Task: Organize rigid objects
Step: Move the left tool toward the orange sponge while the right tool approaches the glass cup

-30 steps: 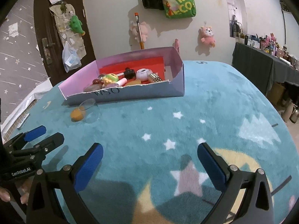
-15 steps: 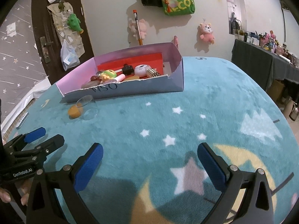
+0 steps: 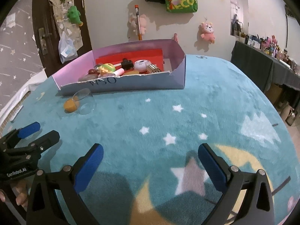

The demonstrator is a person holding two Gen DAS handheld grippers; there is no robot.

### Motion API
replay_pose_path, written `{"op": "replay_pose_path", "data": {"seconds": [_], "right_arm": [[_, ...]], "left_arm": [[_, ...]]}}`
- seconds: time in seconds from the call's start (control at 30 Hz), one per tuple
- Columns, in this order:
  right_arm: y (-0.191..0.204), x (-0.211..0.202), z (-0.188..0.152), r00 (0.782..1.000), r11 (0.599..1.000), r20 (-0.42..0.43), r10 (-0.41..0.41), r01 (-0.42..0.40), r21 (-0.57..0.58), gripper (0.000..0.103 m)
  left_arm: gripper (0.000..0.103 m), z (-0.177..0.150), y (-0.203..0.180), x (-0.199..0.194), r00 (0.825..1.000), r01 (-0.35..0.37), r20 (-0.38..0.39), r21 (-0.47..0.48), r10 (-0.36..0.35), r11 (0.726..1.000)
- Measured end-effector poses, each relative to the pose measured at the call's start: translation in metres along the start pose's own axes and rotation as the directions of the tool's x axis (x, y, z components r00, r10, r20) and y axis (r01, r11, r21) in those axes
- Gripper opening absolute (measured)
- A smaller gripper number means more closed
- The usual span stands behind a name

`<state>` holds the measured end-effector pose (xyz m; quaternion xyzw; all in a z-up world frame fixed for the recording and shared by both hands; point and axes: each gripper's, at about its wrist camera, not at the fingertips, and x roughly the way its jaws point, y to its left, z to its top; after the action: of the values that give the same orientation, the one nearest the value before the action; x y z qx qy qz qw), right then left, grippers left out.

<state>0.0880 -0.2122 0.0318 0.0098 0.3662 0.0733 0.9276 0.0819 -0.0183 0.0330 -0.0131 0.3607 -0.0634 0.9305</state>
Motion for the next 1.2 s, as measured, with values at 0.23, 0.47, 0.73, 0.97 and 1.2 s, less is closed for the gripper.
{"op": "replay_pose_path", "data": {"seconds": [0.23, 0.47, 0.73, 0.97, 1.2], "right_arm": [[0.002, 0.001, 0.000, 1.000, 1.000, -0.013, -0.011, 0.011, -0.012, 0.103], [-0.001, 0.002, 0.001, 1.000, 1.000, -0.025, -0.002, 0.002, 0.006, 0.103], [-0.001, 0.003, 0.001, 1.000, 1.000, -0.026, -0.003, 0.003, 0.006, 0.103], [0.002, 0.008, 0.010, 0.997, 0.999, -0.060, 0.040, -0.040, 0.011, 0.103], [0.029, 0.024, 0.045, 0.990, 0.990, -0.066, 0.128, -0.131, -0.046, 0.103]], "left_arm": [[0.093, 0.000, 0.000, 0.001, 1.000, -0.001, -0.009, 0.007, 0.002, 1.000], [0.093, -0.001, 0.000, 0.003, 1.000, -0.003, -0.023, 0.014, 0.004, 1.000], [0.093, -0.001, 0.000, 0.003, 1.000, -0.004, -0.029, 0.014, 0.004, 1.000], [0.093, 0.018, 0.015, 0.002, 1.000, -0.012, -0.019, 0.004, 0.012, 1.000], [0.093, 0.047, 0.048, 0.024, 0.996, -0.002, -0.088, 0.009, 0.002, 1.000]]}}
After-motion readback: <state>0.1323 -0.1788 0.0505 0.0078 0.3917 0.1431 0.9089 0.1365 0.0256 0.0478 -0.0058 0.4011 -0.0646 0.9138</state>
